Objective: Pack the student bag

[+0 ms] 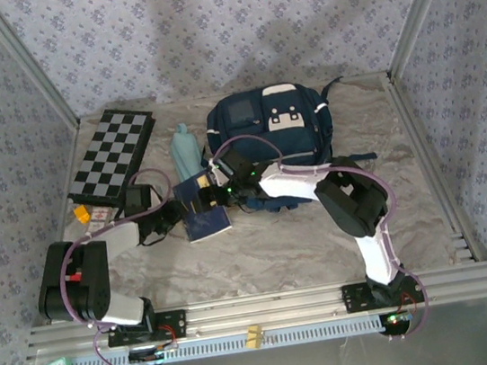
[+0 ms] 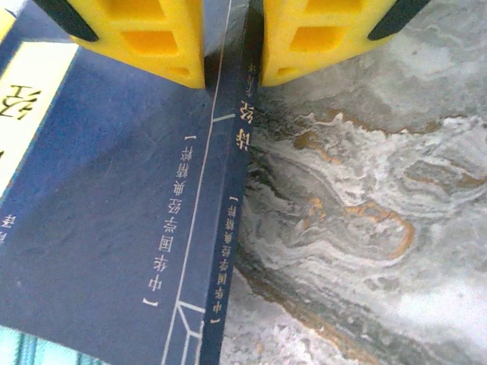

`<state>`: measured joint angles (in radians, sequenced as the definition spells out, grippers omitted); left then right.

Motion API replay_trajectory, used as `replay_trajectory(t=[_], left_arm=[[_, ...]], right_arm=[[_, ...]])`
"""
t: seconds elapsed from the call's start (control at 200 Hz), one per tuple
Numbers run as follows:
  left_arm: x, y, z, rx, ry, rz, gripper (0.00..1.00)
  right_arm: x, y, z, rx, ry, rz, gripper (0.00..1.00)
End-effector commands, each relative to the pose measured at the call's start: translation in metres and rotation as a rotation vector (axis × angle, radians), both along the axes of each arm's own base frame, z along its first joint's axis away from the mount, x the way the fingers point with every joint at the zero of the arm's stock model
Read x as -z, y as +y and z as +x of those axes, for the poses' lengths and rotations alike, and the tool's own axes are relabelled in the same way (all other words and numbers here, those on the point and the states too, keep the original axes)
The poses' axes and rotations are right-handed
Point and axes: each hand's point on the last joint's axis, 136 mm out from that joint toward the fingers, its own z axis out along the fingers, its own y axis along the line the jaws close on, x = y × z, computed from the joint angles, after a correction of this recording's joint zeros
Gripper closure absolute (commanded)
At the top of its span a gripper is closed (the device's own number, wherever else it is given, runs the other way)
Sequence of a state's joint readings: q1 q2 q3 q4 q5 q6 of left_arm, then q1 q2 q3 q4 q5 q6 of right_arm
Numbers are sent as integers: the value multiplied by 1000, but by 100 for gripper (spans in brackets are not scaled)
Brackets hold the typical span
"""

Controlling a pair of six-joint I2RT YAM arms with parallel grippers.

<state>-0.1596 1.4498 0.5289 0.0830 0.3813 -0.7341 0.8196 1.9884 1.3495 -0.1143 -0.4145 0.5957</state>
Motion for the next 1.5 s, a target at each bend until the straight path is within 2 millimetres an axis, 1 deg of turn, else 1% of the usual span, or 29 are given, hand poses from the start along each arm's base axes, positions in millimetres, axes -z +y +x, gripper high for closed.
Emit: replay_trajectory(t=[0.0, 0.1, 0.155, 0.225, 0.34, 0.4, 0.525, 0.59, 0.64, 0.7, 0.8, 0.85, 0.89, 0.925, 0.965, 1.005, 1.054, 1.134, 1.184, 1.239, 1.334, 1.399, 1.494], left_arm=[[3, -1, -3, 3, 8, -19, 77], [3, -1, -6, -3, 9, -26, 78], [1, -1, -7, -4, 4, -33, 78], [-2, -1, -8, -6, -3, -37, 78], [-3, 0, -9, -10, -2, -27, 78], [-3, 0, -10, -10, 0, -28, 78], [-1, 2, -11, -18, 5, -26, 78], [0, 0, -12, -15, 8, -30, 78], [-1, 0, -11, -15, 7, -36, 78], [-2, 0, -11, -18, 7, -38, 78], [-8, 0, -12, -21, -3, -41, 77], [-13, 1, -12, -27, -8, -46, 75], [-20, 3, -12, -34, -18, -56, 73], [-27, 5, -12, -42, -33, -63, 69], [-37, 9, -13, -54, -53, -69, 59], [-48, 13, -14, -68, -75, -81, 51], [-65, 18, -16, -77, -108, -100, 44], [-90, 24, -20, -92, -157, -119, 31], [-105, 24, -23, -85, -188, -142, 25], [-119, 20, -26, -64, -208, -174, 18], [-144, 10, -27, -32, -248, -248, 9], [-166, 0, -26, -6, -305, -329, 7], [-198, -15, -26, 51, -387, -399, 6]], right_arm=[[-46, 15, -11, -80, -10, 166, 8], [-49, 15, -14, -84, -20, 169, 13], [-42, 14, -15, -84, -13, 147, 18], [-32, 18, -15, -95, 13, 141, 24], [-22, 21, -12, -107, 17, 91, 27], [-16, 17, -9, -93, 6, 48, 30], [-3, 9, -3, -85, -36, -47, 39], [2, 11, -3, -107, -37, -64, 46], [3, 12, -3, -121, -36, -75, 57], [2, 14, -3, -126, -42, -78, 67], [-5, 13, -3, -118, -52, -70, 86], [-12, 13, -3, -113, -56, -58, 95], [-20, 13, -5, -114, -61, -40, 100], [-28, 14, -6, -114, -63, -21, 100], [-39, 14, -7, -109, -62, 4, 100], [-53, 14, -10, -106, -62, 43, 100], [-71, 13, -12, -95, -66, 93, 100], [-101, 9, -13, -76, -74, 171, 100], [-116, 5, -14, -69, -79, 213, 100], [-133, -1, -14, -59, -74, 263, 100], [-158, -12, -10, -47, -62, 348, 100], [-176, -20, -9, -44, -64, 399, 100], [-197, -31, -5, -47, -65, 461, 100]])
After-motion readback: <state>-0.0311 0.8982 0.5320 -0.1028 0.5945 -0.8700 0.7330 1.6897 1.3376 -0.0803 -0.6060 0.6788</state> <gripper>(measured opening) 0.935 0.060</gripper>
